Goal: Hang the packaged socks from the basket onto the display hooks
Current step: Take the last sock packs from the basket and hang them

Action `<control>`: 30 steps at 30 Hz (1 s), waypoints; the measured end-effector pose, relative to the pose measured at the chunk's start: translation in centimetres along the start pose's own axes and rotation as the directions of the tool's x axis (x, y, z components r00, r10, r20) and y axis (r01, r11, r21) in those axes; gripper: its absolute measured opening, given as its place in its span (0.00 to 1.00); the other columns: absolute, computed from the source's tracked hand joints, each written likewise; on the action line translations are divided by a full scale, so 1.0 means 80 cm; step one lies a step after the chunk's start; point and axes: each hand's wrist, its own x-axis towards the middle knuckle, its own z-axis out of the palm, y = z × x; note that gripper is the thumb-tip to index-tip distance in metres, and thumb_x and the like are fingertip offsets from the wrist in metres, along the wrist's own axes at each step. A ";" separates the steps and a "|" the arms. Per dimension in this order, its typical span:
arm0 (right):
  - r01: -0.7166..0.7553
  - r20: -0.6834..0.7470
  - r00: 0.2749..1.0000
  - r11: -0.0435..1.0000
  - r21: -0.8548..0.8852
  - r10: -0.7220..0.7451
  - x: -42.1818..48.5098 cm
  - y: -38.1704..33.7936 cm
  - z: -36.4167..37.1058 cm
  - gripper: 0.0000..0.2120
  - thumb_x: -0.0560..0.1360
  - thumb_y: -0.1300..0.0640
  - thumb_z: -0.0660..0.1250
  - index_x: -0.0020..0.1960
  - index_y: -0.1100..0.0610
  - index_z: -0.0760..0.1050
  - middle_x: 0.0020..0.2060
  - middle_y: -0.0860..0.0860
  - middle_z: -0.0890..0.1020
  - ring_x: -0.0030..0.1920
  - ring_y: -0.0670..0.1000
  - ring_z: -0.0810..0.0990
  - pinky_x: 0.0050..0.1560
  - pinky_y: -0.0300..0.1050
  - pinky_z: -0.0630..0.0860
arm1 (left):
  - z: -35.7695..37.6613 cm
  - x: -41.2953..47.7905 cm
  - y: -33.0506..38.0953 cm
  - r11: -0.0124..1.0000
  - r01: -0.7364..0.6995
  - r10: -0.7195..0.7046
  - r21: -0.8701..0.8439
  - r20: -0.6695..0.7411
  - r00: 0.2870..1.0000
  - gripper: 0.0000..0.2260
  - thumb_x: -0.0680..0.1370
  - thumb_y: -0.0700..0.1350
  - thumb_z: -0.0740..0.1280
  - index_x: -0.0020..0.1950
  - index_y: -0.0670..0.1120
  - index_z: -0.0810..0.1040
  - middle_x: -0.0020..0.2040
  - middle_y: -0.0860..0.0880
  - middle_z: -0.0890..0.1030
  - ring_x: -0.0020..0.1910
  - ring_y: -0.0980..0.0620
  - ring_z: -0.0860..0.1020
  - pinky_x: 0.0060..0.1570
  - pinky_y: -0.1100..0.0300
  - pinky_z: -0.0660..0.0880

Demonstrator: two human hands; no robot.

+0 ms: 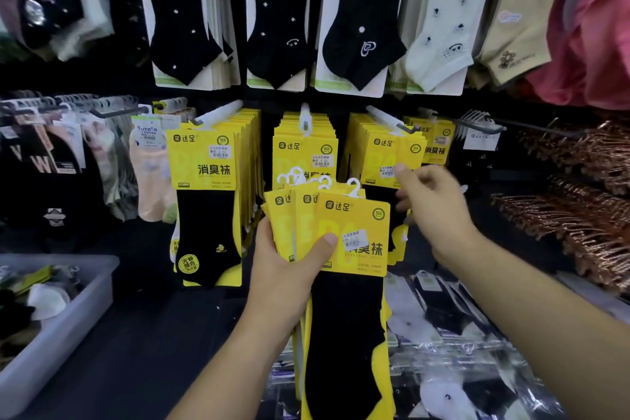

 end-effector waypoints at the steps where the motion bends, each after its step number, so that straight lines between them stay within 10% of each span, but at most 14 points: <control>1: -0.016 0.115 0.993 0.999 0.032 0.012 -0.020 -0.001 0.003 0.27 0.73 0.33 0.68 0.48 0.58 0.75 0.39 0.57 0.80 0.38 0.51 0.79 0.35 0.46 0.77 | 0.001 -0.001 0.001 1.000 -0.005 0.005 -0.006 -0.005 1.000 0.27 0.65 0.55 0.81 0.62 0.59 0.77 0.54 0.56 0.88 0.51 0.54 0.88 0.43 0.64 0.84; 10: -0.132 0.273 0.958 0.977 0.169 0.082 -0.074 0.001 0.014 0.39 0.61 0.33 0.78 0.53 0.66 0.78 0.53 0.72 0.79 0.56 0.75 0.77 0.53 0.77 0.75 | 0.009 -0.007 0.000 0.999 -0.011 0.011 -0.037 -0.013 1.000 0.37 0.58 0.61 0.84 0.65 0.61 0.75 0.57 0.57 0.87 0.55 0.55 0.87 0.50 0.57 0.84; 15: -0.135 0.163 0.982 0.967 0.218 0.100 -0.052 0.002 0.000 0.14 0.79 0.48 0.69 0.50 0.59 0.83 0.48 0.57 0.87 0.54 0.62 0.84 0.61 0.65 0.78 | 0.007 -0.008 -0.001 0.998 0.026 -0.026 -0.052 0.004 1.000 0.32 0.64 0.56 0.86 0.64 0.60 0.77 0.56 0.55 0.88 0.54 0.52 0.88 0.44 0.61 0.84; 20: -0.080 -0.087 0.991 0.971 0.227 0.102 -0.004 0.003 -0.025 0.16 0.84 0.52 0.61 0.52 0.65 0.78 0.55 0.68 0.81 0.57 0.72 0.79 0.62 0.71 0.74 | -0.003 -0.003 0.002 1.000 0.006 -0.006 -0.022 -0.005 1.000 0.26 0.64 0.56 0.80 0.60 0.62 0.78 0.55 0.54 0.88 0.51 0.51 0.88 0.42 0.60 0.84; 26: 0.014 -0.156 0.988 0.987 0.157 0.010 0.040 -0.004 -0.025 0.15 0.84 0.53 0.60 0.52 0.64 0.78 0.50 0.65 0.83 0.44 0.54 0.78 0.53 0.56 0.79 | -0.007 0.001 -0.004 0.999 -0.018 0.018 0.035 -0.012 1.000 0.19 0.74 0.47 0.80 0.56 0.65 0.78 0.54 0.56 0.88 0.51 0.52 0.88 0.44 0.56 0.84; 30: 0.078 -0.142 0.987 0.996 0.052 -0.070 0.054 -0.006 -0.012 0.19 0.84 0.52 0.60 0.57 0.70 0.73 0.55 0.73 0.77 0.44 0.69 0.78 0.56 0.69 0.76 | -0.006 0.003 -0.005 1.000 -0.007 0.007 0.026 -0.010 1.000 0.19 0.73 0.48 0.80 0.57 0.64 0.77 0.55 0.56 0.88 0.51 0.53 0.88 0.42 0.60 0.84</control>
